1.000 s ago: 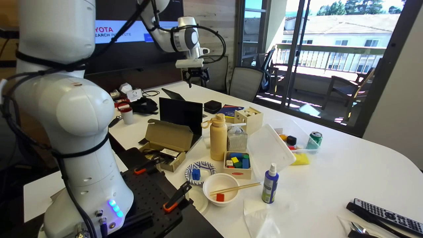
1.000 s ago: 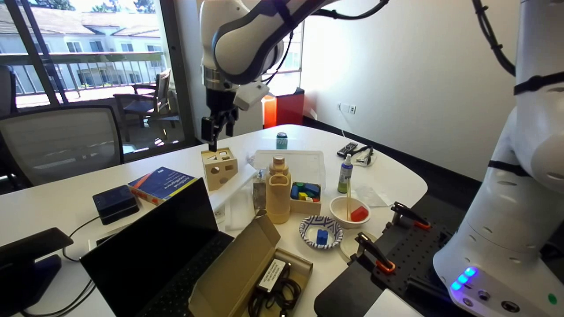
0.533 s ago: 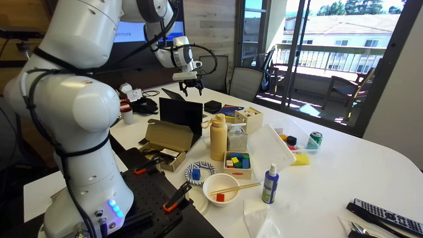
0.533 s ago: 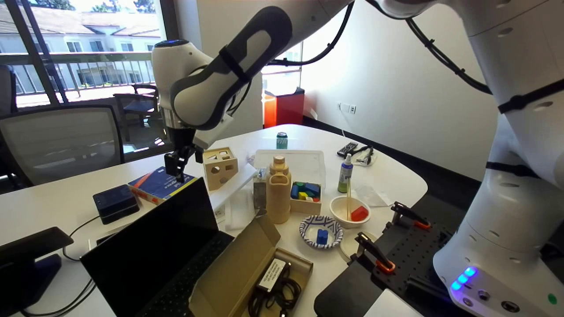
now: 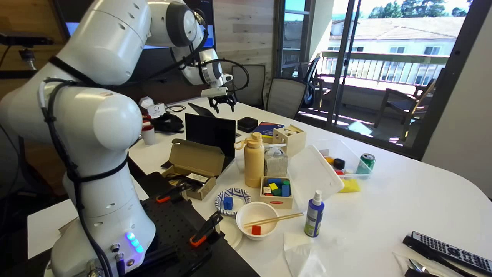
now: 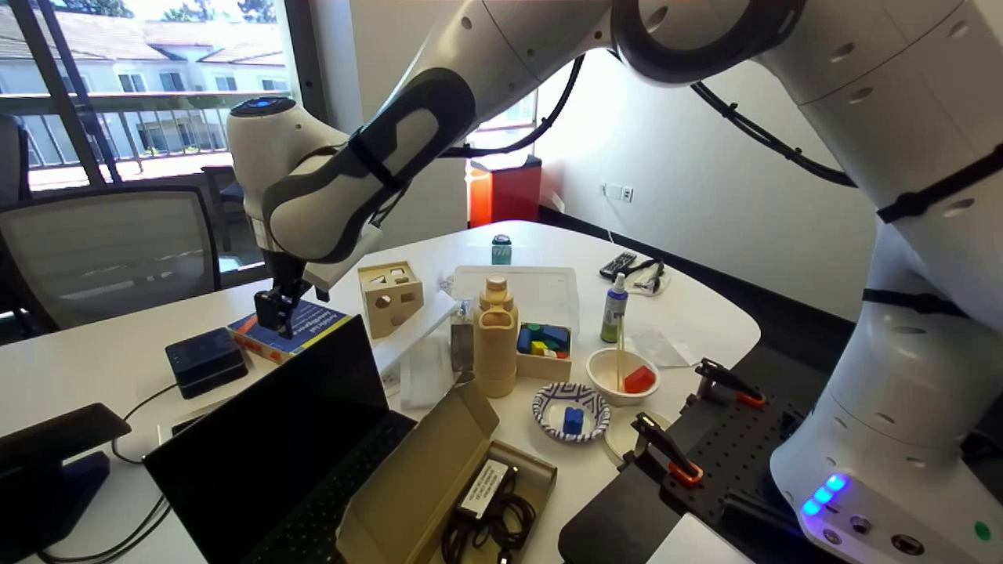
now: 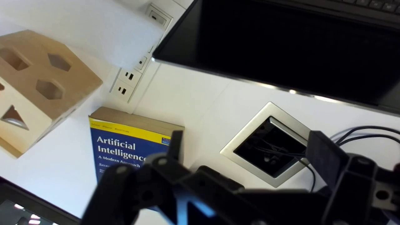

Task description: Close the laptop lid

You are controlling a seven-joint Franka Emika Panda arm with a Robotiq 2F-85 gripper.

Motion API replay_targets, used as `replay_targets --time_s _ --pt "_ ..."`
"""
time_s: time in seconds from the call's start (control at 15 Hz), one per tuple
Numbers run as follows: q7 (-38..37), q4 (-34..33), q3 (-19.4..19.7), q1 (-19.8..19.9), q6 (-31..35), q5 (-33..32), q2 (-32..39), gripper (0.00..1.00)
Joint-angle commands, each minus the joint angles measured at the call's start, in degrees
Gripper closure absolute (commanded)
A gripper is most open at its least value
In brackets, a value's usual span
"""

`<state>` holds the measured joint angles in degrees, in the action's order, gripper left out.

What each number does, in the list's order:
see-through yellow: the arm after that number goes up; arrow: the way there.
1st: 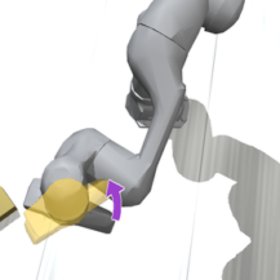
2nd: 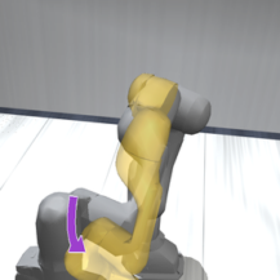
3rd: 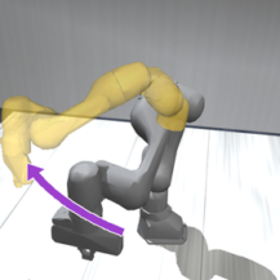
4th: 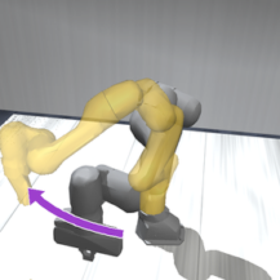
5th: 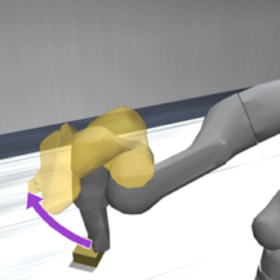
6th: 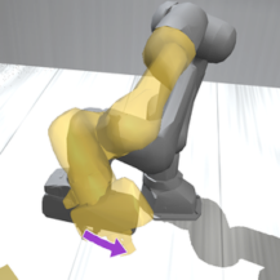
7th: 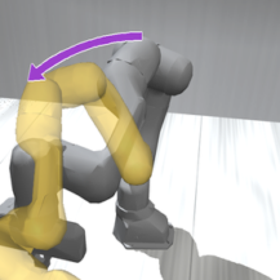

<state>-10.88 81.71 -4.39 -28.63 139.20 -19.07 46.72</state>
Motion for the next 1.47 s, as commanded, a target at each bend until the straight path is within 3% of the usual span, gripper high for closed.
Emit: replay_targets --time_s 0.0,0.27,0.8,1.4 --pt "0.8 -7.3 0.4 -0.6 -1.8 0.8 5.5 0.00" --pt "3.1 -11.4 -0.8 -0.2 -4.4 2.4 8.9 0.00" --pt "11.8 -17.9 -6.0 1.9 -30.1 10.8 10.1 0.00" --pt "14.7 -23.5 -9.4 5.1 -44.4 20.5 18.5 0.00"
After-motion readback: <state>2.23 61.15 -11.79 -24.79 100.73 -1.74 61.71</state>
